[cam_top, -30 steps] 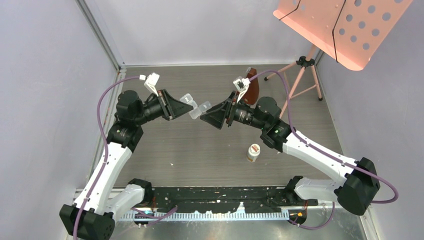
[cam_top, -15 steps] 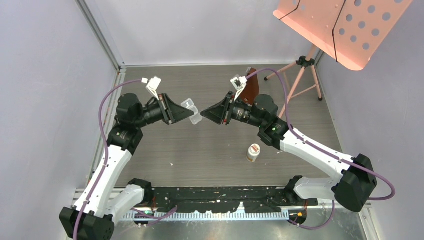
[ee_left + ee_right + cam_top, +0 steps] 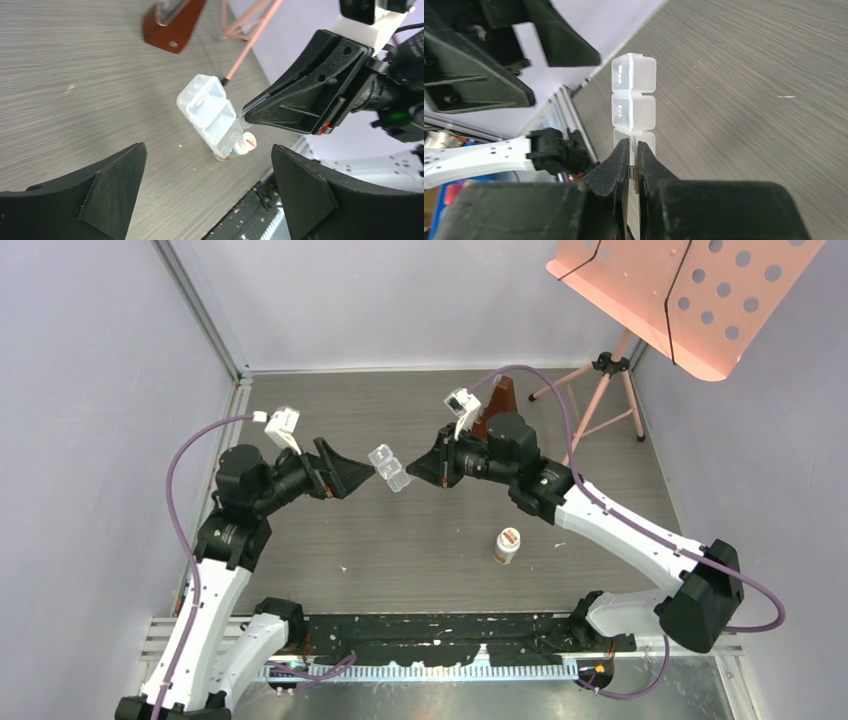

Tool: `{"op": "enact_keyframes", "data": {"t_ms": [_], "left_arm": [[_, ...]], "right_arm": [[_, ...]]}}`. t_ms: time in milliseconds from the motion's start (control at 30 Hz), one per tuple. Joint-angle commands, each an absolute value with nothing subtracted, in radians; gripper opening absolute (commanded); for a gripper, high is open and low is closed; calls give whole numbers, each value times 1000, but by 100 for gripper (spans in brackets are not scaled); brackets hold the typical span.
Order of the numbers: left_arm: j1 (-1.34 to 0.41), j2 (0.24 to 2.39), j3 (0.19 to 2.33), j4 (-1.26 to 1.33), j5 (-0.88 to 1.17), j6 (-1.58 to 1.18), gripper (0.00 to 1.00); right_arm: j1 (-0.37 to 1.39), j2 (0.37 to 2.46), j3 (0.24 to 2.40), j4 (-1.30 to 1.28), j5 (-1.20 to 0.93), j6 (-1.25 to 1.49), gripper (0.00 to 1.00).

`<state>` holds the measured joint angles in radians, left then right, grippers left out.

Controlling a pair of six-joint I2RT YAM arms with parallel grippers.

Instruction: Sort the pills into containers

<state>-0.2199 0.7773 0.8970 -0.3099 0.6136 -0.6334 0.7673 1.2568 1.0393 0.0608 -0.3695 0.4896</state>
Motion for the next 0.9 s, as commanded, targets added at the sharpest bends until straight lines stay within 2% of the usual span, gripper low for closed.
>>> {"op": "enact_keyframes", "data": {"t_ms": [0, 133, 400, 867], "left_arm": [[-192, 715, 912, -433, 380, -550, 99], [-192, 701, 911, -486, 301, -531, 99], [-192, 737, 863, -447, 414, -543, 97], [-192, 766, 812, -415, 501, -526, 98]], "right_arm": [[762, 1328, 1164, -210, -331, 305, 5], [760, 1406, 1159, -233, -335, 264, 5], [757, 1619, 1256, -388, -427, 90, 5], [736, 1806, 1232, -352, -459, 40, 5]]}}
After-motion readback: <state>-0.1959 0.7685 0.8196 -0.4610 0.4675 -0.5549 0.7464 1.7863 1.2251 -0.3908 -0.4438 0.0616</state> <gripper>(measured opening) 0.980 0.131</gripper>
